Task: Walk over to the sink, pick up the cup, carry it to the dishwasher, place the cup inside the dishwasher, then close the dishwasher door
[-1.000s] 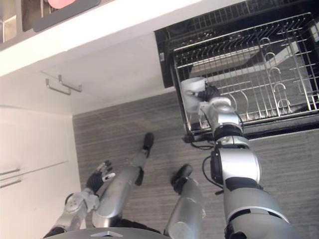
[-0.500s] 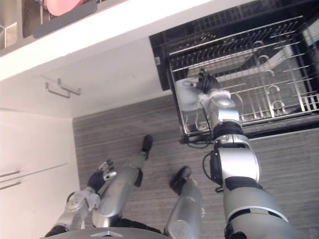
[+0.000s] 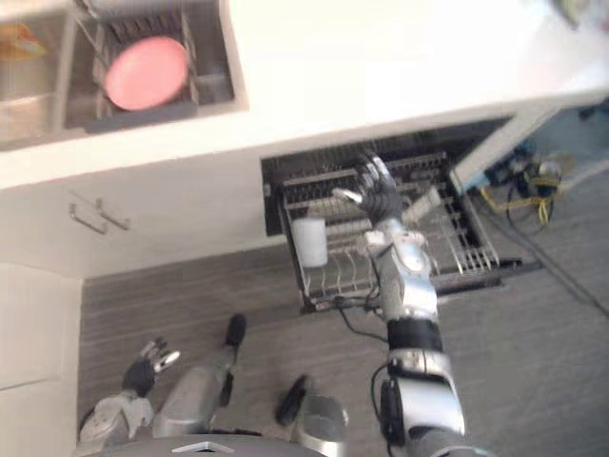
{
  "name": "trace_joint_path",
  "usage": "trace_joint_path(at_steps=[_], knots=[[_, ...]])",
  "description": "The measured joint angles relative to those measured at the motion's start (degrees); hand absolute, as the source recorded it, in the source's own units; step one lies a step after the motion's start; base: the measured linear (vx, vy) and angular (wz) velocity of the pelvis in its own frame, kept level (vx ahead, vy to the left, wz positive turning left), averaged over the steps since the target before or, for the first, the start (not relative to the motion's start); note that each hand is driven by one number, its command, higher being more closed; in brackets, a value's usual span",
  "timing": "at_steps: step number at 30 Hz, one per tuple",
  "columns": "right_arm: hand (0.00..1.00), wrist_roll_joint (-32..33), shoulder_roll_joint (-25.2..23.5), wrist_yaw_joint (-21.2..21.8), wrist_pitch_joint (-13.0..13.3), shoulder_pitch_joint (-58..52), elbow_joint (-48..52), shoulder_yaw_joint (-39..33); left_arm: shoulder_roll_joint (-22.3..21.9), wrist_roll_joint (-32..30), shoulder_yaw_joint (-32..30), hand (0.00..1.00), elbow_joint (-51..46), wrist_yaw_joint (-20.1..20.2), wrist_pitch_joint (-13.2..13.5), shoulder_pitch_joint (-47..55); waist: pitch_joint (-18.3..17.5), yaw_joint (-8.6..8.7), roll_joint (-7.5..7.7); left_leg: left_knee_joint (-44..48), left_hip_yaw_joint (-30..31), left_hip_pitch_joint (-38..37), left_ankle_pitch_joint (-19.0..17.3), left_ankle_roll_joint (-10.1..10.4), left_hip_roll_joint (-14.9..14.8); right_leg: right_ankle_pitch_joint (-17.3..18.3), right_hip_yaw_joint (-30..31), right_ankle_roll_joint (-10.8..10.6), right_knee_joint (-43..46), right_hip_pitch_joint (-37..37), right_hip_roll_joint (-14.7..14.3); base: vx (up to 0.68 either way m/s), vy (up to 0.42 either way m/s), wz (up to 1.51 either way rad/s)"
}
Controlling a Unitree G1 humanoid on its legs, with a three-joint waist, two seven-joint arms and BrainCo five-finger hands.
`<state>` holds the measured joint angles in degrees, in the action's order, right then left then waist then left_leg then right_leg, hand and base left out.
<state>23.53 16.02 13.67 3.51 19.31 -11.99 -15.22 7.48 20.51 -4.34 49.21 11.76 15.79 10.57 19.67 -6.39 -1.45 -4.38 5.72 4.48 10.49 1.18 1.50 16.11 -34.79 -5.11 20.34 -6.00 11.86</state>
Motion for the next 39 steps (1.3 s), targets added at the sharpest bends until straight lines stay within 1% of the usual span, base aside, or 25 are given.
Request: trace_joint_path(at_steps=[1, 2, 3, 7, 10, 11, 13, 15, 16, 17, 18, 19, 20, 21, 22, 24, 26, 27, 29, 30, 31, 32, 33, 36, 39], knots=[[0.00, -0.46, -1.14, -0.03, 1.00, -6.03, 5.70, -4.46, -0.46, 0.65, -4.61, 0.00, 2.54, 0.12, -0.05, 1.22, -1.19, 2.05, 0.27, 6.20, -10.37, 0.61, -2.84, -2.32, -1.83, -0.56, -5.69, -1.07, -2.47, -5.57, 0.41, 0.10, -0.025, 1.50], [0.00, -0.49, -1.05, -0.03, 1.43, -8.01, 7.17, -6.46, -0.48, 0.64, -5.86, 0.00, 3.24, 0.32, -0.05, 2.17, -1.54, 2.65, 0.42, 9.51, -14.49, 1.15, -4.10, -2.56, -3.03, -0.66, -7.14, -1.30, -2.93, -7.54, 0.57, 0.12, 0.052, 1.55], [0.00, -0.47, -0.62, 0.11, 1.53, -10.19, 8.60, -10.94, -1.04, 0.37, -7.86, 0.00, 3.79, 0.99, -0.85, 5.86, -3.09, 2.54, 0.36, 14.44, -18.92, 1.59, -7.52, -3.14, -4.27, -0.49, -7.40, -1.77, -2.95, -9.36, 1.45, 0.09, 0.085, 0.50], [0.00, 0.83, 2.33, 1.47, 2.66, -9.68, 8.91, -14.94, -3.36, -1.80, -9.15, 0.00, 5.65, 0.74, -0.82, 11.92, -6.45, 2.10, 0.73, 15.46, -19.93, 0.58, -8.61, -3.18, -2.66, -0.82, -3.60, -3.20, -5.19, -10.27, 2.65, 0.03, 0.101, -0.09], [0.00, 3.75, 4.71, 2.36, 2.46, -7.47, 8.93, -14.80, -5.27, -5.07, -8.96, 0.00, 5.64, -0.51, 0.25, 11.68, -6.82, 3.02, 0.53, 16.38, -20.49, 0.49, -9.61, -3.62, -2.83, -1.84, -3.40, -4.25, -5.57, -10.75, 2.89, -0.09, 0.078, -0.08], [0.00, 4.17, 4.70, 2.27, 2.46, -7.65, 8.94, -14.81, -5.22, -5.55, -8.74, 0.00, 5.59, -1.17, 0.45, 11.23, -7.54, 3.25, 1.26, 17.37, -21.12, 0.99, -10.05, -3.48, -2.82, -2.18, -3.31, -4.57, -5.62, -10.39, 3.36, -0.09, 0.114, -0.09], [0.00, 4.31, 4.34, 1.72, 2.54, -8.71, 9.02, -15.46, -4.98, -6.32, -7.71, 0.00, 5.48, -1.34, 0.44, 10.62, -8.72, 3.59, 0.81, 23.63, -21.37, 3.36, -12.81, -2.83, -3.76, -2.80, -3.28, -5.53, -5.26, -10.06, 4.60, -0.01, 0.115, -0.15], [0.00, 4.77, 1.73, -1.18, 3.54, -14.36, 12.02, -16.16, -3.74, -7.86, -6.46, 0.00, 5.32, -0.97, 0.25, 10.07, -9.15, 3.63, 0.90, 33.82, -23.37, 3.97, -19.16, -0.61, -6.27, -3.30, -2.58, -6.49, -3.14, -9.84, 7.90, 0.07, 0.172, -0.21], [0.00, 5.47, 0.82, -1.84, 3.79, -16.13, 13.20, -16.20, -3.51, -8.15, -6.30, 0.00, 5.37, -0.88, 0.18, 10.04, -9.22, 3.84, 0.76, 34.89, -23.75, 3.60, -20.89, -0.17, -6.72, -3.26, -2.35, -6.23, -1.11, -9.35, 8.78, 0.09, 0.228, -0.12], [0.00, 6.06, -1.19, -2.25, 4.19, -19.02, 15.15, -16.48, -3.25, -8.33, -5.56, 0.00, 5.76, -0.71, -0.12, 9.91, -9.52, 4.90, -0.22, 34.79, -24.01, 3.86, -25.30, -2.77, -6.53, -3.42, -0.13, -3.72, 5.57, -6.29, 10.87, 0.07, 0.292, -0.07], [0.00, 6.47, -4.12, -2.39, 4.40, -20.92, 15.60, -16.66, -2.58, -8.33, -4.66, 0.00, 6.63, -0.22, -0.52, 9.52, -9.79, 5.20, 0.11, 34.00, -23.84, 3.45, -26.21, -3.66, -4.93, -5.53, 3.12, 2.27, 12.09, -2.49, 13.47, 0.08, 0.395, 0.00], [0.00, 6.45, -5.22, -2.38, 4.45, -21.49, 15.60, -16.74, -1.92, -8.34, -3.99, 0.00, 6.66, 0.15, -0.80, 9.27, -10.06, 5.67, 0.15, 32.68, -23.91, 2.81, -26.23, -3.89, -4.28, -7.34, 5.05, 6.00, 14.88, -0.59, 14.18, 0.09, 0.415, 0.15], [0.00, 6.30, -6.63, -2.32, 4.94, -21.60, 15.70, -15.70, -0.28, -8.34, -2.19, 0.00, 6.53, 1.58, -0.99, 8.63, -10.14, 6.75, 0.44, 29.31, -23.37, 0.99, -25.54, -4.89, -2.62, -8.15, 10.06, 7.31, 22.40, 3.00, 13.76, 0.10, 0.331, 0.35], [0.00, 6.31, -6.83, -2.23, 5.51, -21.58, 16.33, -14.63, 0.74, -8.31, -0.89, 0.00, 6.42, 2.77, -1.13, 7.74, -10.30, 7.23, 1.50, 24.72, -22.67, -1.23, -23.59, -6.15, -0.57, -6.26, 14.09, 5.08, 28.66, 5.79, 11.39, 0.12, 0.290, 0.38], [0.00, 6.32, -6.83, -2.22, 5.76, -21.59, 17.15, -14.57, 1.03, -8.29, -0.07, 0.00, 6.41, 3.15, -1.24, 7.22, -10.46, 7.15, 1.89, 22.33, -22.23, -2.27, -22.30, -6.60, 0.36, -5.02, 15.72, 3.57, 30.07, 6.85, 9.40, 0.17, 0.258, 0.45], [0.00, 6.43, -6.34, -2.16, 7.68, -21.50, 21.60, -14.70, 1.69, -8.31, 1.78, 0.00, 5.99, 4.50, -1.74, 5.81, -11.46, 7.90, 3.27, 14.21, -19.81, -5.34, -18.22, -8.48, 3.88, -0.19, 18.11, -0.72, 25.82, 8.23, 0.77, 0.21, 0.224, 0.66], [0.00, 6.60, -5.70, -2.03, 8.33, -21.60, 23.75, -14.80, 2.09, -8.48, 2.21, 0.00, 5.79, 5.03, -1.76, 5.77, -12.15, 8.58, 4.20, 12.06, -18.19, -6.22, -16.89, -8.96, 5.63, 2.06, 17.73, -0.58, 17.98, 7.97, -3.45, 0.15, 0.104, 0.63], [0.00, 6.74, -5.39, -1.88, 8.58, -21.84, 24.63, -14.82, 2.07, -8.52, 2.13, 0.00, 5.81, 4.92, -1.76, 5.69, -12.18, 8.69, 4.24, 11.86, -17.25, -6.37, -16.82, -8.91, 6.33, 2.63, 17.53, 0.37, 12.91, 7.73, -5.25, 0.18, 0.127, 0.56], [0.00, 8.48, -5.31, -1.72, 8.82, -22.41, 24.67, -14.73, 1.82, -10.27, 2.29, 0.00, 5.81, 4.96, -1.62, 5.61, -12.28, 8.83, 2.99, 12.07, -15.67, -6.80, -16.97, -8.54, 6.88, 1.57, 18.71, 2.44, 2.99, 7.42, -8.85, 0.16, 0.184, 0.58], [0.00, 8.83, -5.54, -1.75, 8.82, -22.97, 24.66, -14.59, 1.41, -11.64, 2.34, 0.00, 5.90, 5.01, -1.19, 5.69, -12.59, 8.92, 2.60, 14.28, -14.60, -5.96, -18.06, -3.22, 7.37, -1.67, 19.86, 5.76, -0.95, 7.87, -9.63, 0.12, 0.215, 0.70], [0.00, 8.85, -6.80, -1.74, 9.05, -22.40, 24.03, -14.31, 4.10, -11.95, 1.49, 0.00, 6.52, 5.66, -0.17, 5.52, -11.59, 9.23, 6.68, 22.95, -14.00, -2.44, -20.58, -8.97, 8.30, -4.22, 20.89, 4.19, -0.64, 8.03, -4.96, 0.10, 0.157, 0.65], [0.00, 8.85, -7.81, -1.96, 9.06, -21.45, 23.22, -14.69, 5.02, -11.97, 1.56, 0.00, 6.70, 5.55, 0.26, 5.23, -11.39, 9.29, 6.91, 25.66, -14.10, -1.47, -22.70, -12.95, 5.33, -3.91, 20.70, 4.10, 0.23, 7.88, -4.77, 0.07, 0.012, 0.33], [0.00, 8.80, -8.40, -2.32, 8.99, -20.31, 22.52, -14.97, 4.88, -11.88, 1.77, 0.00, 7.61, 4.56, 0.06, 4.87, -11.54, 8.84, 5.08, 21.18, -14.39, -3.96, -22.13, -5.17, 0.76, -3.72, 21.65, 3.70, 0.22, 6.74, -6.58, 0.10, 0.110, 0.02], [0.00, 8.83, -8.02, -2.58, 9.09, -19.58, 22.85, -14.47, 3.16, -11.92, 2.87, 0.00, 7.72, 4.45, 0.31, 5.91, -12.39, 8.30, 4.61, 16.08, -15.69, -7.48, -20.28, -6.17, 2.11, -5.62, 23.17, 2.62, -6.16, 3.21, -5.90, 0.08, 0.163, -0.07], [0.00, 8.76, -8.36, -2.78, 9.09, -19.99, 23.09, -14.22, 3.40, -13.58, 4.49, 0.00, 7.56, 4.63, 0.50, 5.86, -12.89, 8.81, 5.05, 13.15, -15.70, -8.27, -18.88, -6.44, 2.73, -7.78, 23.38, 1.98, -9.61, 1.93, -6.11, 0.02, 0.074, -0.06]])
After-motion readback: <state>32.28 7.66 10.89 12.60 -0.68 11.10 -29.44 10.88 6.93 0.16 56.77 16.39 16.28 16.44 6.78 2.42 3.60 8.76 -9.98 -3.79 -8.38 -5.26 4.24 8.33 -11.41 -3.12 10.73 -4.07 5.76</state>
